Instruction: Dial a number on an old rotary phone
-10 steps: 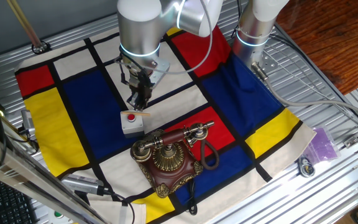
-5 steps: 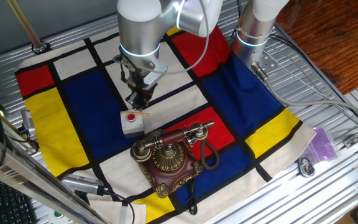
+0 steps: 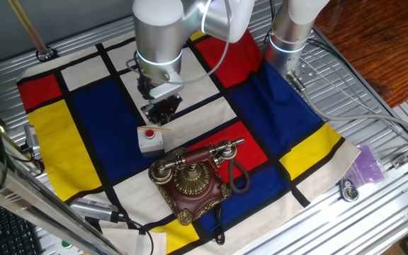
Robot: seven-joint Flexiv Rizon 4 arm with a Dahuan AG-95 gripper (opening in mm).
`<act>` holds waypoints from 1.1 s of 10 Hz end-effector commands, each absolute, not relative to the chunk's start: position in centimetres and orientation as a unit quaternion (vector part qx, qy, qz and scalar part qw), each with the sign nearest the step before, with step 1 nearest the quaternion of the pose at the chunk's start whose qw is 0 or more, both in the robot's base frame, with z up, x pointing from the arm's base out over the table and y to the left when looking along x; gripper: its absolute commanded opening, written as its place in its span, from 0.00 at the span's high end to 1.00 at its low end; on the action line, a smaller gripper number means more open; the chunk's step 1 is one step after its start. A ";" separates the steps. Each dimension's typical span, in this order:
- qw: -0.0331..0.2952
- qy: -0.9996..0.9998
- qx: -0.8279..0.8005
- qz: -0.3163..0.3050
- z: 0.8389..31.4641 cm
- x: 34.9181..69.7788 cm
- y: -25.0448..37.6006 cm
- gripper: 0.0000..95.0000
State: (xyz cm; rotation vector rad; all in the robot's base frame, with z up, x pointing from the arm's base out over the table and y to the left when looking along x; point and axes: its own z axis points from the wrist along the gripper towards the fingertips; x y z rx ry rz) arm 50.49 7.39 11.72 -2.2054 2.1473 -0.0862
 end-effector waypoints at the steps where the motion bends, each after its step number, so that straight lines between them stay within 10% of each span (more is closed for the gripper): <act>1: 0.030 0.775 -0.631 -0.023 11.7 50.5 7.3 0.80; 11: -0.001 0.950 -0.312 0.013 11.3 49.8 7.1 0.80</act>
